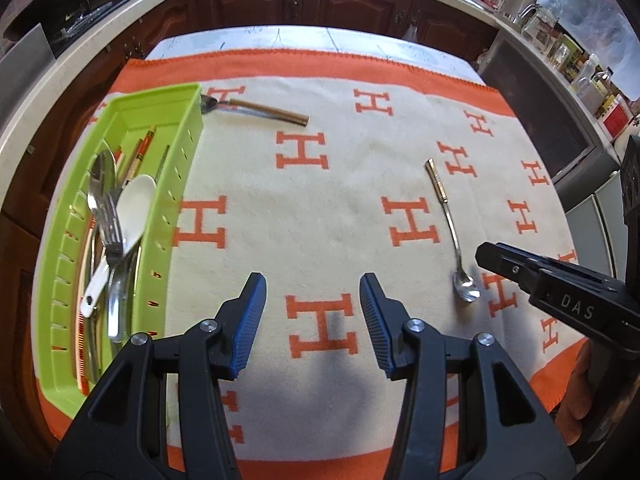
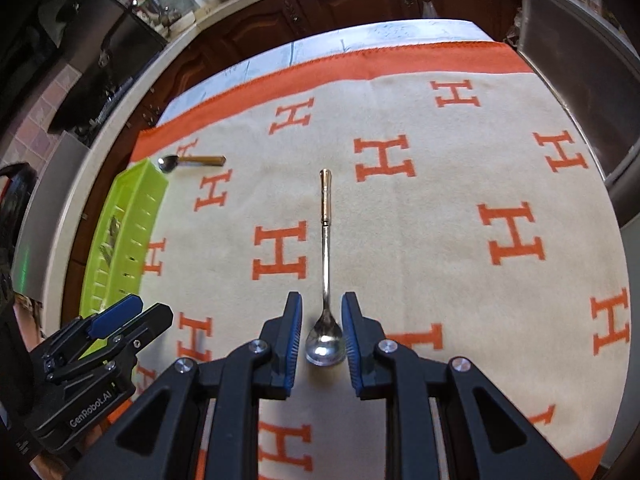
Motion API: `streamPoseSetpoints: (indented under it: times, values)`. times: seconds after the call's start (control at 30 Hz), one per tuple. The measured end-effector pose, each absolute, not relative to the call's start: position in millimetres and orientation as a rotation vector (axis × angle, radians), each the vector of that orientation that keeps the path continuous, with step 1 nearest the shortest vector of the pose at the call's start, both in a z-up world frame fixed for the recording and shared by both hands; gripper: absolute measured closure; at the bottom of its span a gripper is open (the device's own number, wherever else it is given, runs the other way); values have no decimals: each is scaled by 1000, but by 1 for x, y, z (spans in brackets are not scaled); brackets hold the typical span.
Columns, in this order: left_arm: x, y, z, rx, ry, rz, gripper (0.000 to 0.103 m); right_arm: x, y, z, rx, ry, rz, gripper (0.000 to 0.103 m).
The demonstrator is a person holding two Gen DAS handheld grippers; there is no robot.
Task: Organize utensils
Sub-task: 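Move the right tool to the gold-handled spoon and close on it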
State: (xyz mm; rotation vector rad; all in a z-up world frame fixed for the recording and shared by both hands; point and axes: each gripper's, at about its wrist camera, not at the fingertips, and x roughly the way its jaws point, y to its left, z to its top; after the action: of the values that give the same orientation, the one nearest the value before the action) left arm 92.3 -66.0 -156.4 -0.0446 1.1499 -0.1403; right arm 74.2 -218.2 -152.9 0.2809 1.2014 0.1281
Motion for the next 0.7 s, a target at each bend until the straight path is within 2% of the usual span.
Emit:
streamPoseSetpoints:
  times: [0.27,0.4,0.47,0.53,0.7]
  values:
    - [108,-66,-176,-66,1186,-121,58,95,-203,-173,169,1239,109,83]
    - [112,-64,-181,-78,1196,-116,58,94,-184,-174,4,1206,97,83]
    - [114,-63,-183,-84,1203,-115,58,94,-180,-174,-39,1196,94,88]
    - [115,-63,-184,-88,1205,-116,58,94,-182,-174,-2,1200,115,98]
    - [113,-64,-182,-89,1197,-119,58,98,-205,-176,193,1229,145,100]
